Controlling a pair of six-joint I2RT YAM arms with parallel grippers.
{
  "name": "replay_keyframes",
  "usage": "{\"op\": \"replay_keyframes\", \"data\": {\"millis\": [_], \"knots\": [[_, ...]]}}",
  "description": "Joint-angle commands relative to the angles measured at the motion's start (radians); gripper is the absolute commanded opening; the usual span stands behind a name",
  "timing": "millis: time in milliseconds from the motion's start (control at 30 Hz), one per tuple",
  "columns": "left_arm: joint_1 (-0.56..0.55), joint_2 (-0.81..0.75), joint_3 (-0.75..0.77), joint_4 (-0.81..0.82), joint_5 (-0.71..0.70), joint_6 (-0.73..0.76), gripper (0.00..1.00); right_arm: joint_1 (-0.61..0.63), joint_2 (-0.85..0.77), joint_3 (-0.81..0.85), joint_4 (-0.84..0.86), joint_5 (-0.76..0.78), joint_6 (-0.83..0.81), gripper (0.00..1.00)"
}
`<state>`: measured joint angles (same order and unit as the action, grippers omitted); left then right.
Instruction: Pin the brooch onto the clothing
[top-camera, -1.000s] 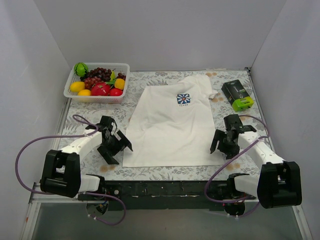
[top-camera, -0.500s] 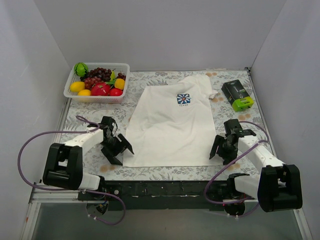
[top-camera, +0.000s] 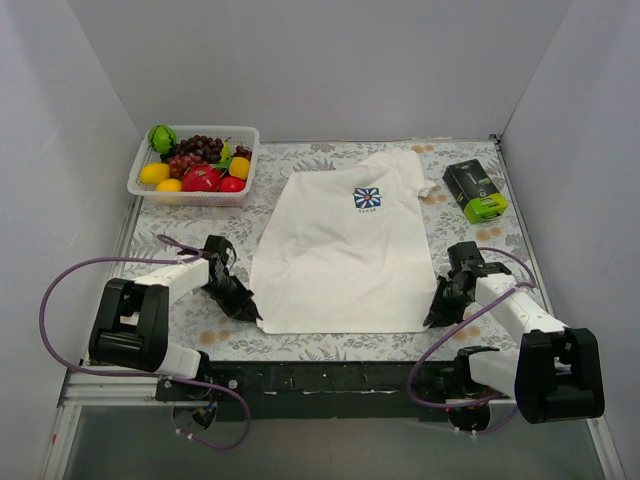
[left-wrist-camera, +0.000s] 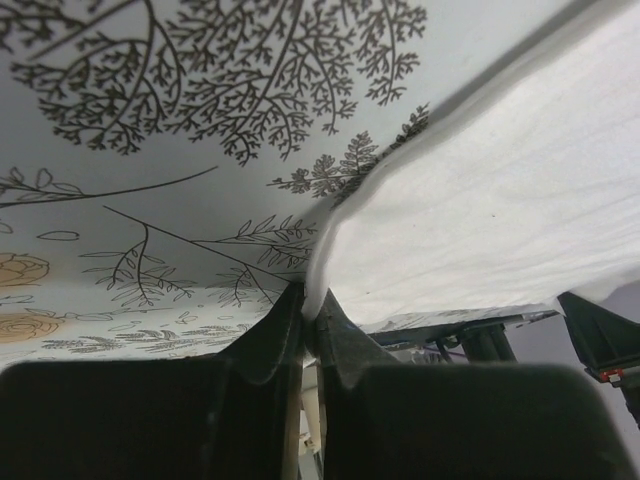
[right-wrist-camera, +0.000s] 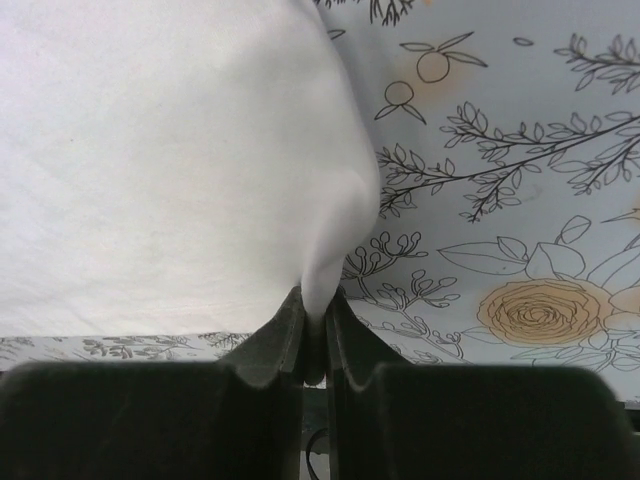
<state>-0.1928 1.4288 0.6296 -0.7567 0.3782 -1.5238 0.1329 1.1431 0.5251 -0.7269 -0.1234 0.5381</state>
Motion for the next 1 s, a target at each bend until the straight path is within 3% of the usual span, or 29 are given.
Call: {"op": "replay_keyframes", "data": {"millis": [0,267,500,833,967], "knots": [[-0.002,0.009,-0.001,0.043,-0.068,0.014,0.0,0.0,0.006,-0.019,0.03,-0.01,0.013,0.12],[0.0,0.004,0.054,0.037,-0.082,0.065,0.0,0.0,-0.003,0.036,0.058,0.007,-0.029,0.01],[0.0,0.013,0.218,0.062,-0.061,0.152,0.0,-0.001,0.062,0.159,0.125,-0.036,-0.102,0.01],[0.0,0.094,0.639,0.037,-0.179,0.264,0.0,-0.001,0.161,0.476,0.224,-0.143,-0.214,0.01],[0.0,0.125,0.914,0.034,-0.168,0.28,0.0,-0.001,0.193,0.767,0.202,-0.14,-0.214,0.01]]}}
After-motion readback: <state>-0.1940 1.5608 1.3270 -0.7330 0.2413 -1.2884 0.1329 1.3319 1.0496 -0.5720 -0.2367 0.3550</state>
